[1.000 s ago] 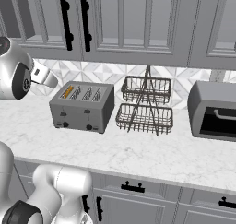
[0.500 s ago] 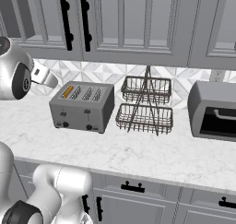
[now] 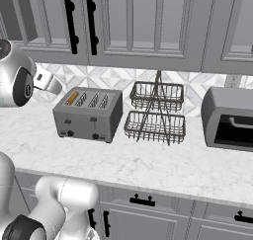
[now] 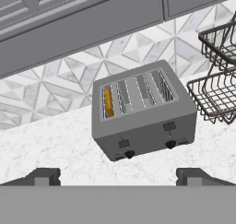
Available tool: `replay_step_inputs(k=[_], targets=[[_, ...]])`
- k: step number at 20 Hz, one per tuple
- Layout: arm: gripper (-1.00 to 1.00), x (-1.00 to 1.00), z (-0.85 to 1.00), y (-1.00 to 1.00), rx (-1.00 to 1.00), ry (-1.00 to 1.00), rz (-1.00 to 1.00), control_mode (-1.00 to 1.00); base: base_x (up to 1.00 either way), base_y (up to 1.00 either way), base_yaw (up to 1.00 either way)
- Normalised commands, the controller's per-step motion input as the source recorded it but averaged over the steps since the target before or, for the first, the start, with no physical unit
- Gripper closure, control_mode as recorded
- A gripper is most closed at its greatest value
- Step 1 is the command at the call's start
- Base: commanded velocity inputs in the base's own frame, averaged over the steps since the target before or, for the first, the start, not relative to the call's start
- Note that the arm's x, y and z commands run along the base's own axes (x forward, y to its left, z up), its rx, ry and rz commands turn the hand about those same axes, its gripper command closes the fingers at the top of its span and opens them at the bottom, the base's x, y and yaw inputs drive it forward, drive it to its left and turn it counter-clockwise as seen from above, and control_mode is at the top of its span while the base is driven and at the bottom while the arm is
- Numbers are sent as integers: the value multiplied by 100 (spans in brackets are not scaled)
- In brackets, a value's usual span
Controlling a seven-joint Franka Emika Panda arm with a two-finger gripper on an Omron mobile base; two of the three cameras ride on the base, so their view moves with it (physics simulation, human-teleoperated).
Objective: Start the toaster. Once the lever pops up, take the bread to the plate on the dining counter.
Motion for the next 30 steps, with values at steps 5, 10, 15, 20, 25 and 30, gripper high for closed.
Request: replay_step_inputs(k=[5, 10, 15, 20, 25, 30], targets=[[-100, 0, 0, 0, 0, 0, 0, -100, 0, 0, 0], [-100, 0, 0, 0, 0, 0, 0, -100, 0, 0, 0], [-100, 0, 0, 0, 0, 0, 0, -100, 0, 0, 0], [-100, 0, 0, 0, 0, 0, 0, -100, 0, 0, 0], [-100, 0, 0, 0, 0, 0, 0, -100, 0, 0, 0], [-100, 0, 0, 0, 0, 0, 0, -100, 0, 0, 0]])
